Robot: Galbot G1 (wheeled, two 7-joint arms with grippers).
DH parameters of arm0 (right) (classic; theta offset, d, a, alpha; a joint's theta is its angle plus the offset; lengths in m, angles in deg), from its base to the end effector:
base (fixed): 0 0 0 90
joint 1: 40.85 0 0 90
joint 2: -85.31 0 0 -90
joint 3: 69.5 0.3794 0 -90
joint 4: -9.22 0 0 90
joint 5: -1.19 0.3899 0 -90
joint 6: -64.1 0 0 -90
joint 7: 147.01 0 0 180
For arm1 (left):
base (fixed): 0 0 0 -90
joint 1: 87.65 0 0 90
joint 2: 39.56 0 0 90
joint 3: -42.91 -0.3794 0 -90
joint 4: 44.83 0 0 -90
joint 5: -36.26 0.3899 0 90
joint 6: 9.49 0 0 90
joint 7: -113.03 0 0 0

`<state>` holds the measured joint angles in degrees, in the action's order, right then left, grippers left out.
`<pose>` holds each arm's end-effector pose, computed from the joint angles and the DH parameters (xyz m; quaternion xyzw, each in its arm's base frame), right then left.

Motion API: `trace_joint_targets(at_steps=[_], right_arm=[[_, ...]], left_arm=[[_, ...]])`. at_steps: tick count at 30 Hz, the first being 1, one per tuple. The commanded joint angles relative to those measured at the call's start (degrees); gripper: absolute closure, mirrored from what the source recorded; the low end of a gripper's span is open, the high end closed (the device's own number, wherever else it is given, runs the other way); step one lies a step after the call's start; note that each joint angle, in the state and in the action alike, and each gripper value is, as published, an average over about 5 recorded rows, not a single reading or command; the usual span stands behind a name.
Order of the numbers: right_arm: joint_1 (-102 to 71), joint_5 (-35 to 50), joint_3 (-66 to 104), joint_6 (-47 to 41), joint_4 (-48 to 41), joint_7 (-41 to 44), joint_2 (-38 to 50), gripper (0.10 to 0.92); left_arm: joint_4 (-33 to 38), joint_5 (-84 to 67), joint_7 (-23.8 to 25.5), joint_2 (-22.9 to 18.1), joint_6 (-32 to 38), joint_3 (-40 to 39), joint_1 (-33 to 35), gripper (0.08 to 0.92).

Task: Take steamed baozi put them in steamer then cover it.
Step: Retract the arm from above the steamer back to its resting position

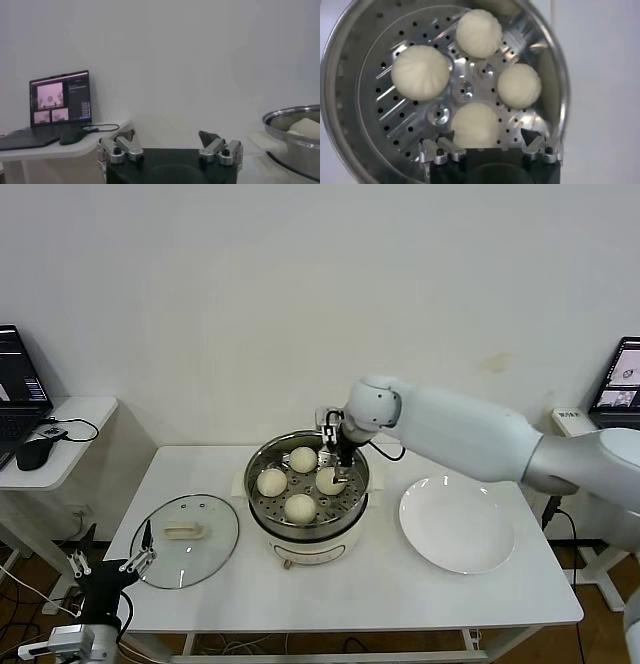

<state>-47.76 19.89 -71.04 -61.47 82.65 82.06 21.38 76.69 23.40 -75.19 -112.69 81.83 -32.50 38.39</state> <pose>0.5993 0.1200 -0.0827 0.4911 -0.6229 0.5276 0.3039 0.1755 0.1311 -0.3055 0.0960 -0.9921 -0.0802 0.0001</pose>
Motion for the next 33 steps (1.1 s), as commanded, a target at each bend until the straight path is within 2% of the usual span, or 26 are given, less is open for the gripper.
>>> trace_joint_targets(at_steps=[1,6,11,15,20,25,28,33], right_arm=[[-1.29,10.13,6.32,1.6,14.13,-14.53,13.52,0.202],[-16.99,17.98,15.96,16.29,23.04,-36.26,23.55,0.203],[-44.64,14.84,41.02,26.57,28.11,-46.27,26.71,0.202],[-65.2,7.23,62.55,32.92,30.23,-46.57,22.51,0.203],[-86.4,-3.94,85.59,41.06,30.27,-41.39,7.9,0.203],[-97.76,-8.73,99.23,46.73,30.45,-37.58,-4.51,0.203],[-102.43,-9.19,105.38,48.14,30.99,-36.68,-8.59,0.203],[-107.1,-8.68,112.22,47.28,33.32,-36.94,-13.05,0.202]], left_arm=[[-0.08,-0.01,0.0,0.04,0.04,-0.23,-0.11,0.177],[-0.37,0.14,0.0,0.11,0.07,-0.97,-0.53,0.177],[-0.8,0.51,0.0,0.07,0.16,-1.64,-0.64,0.177],[-1.26,1.18,-0.32,-0.37,-0.03,-2.27,-0.87,0.177],[-2.79,5.89,-2.34,-0.81,-1.82,-3.73,-1.32,0.177],[-5.79,15.39,-3.36,-0.43,-0.86,-4.5,-1.93,0.177],[-8.49,26.51,-4.62,0.44,1.18,-4.56,-2.93,0.177],[-16.02,62.06,-8.65,1.63,8.21,-2.38,-6.61,0.177]])
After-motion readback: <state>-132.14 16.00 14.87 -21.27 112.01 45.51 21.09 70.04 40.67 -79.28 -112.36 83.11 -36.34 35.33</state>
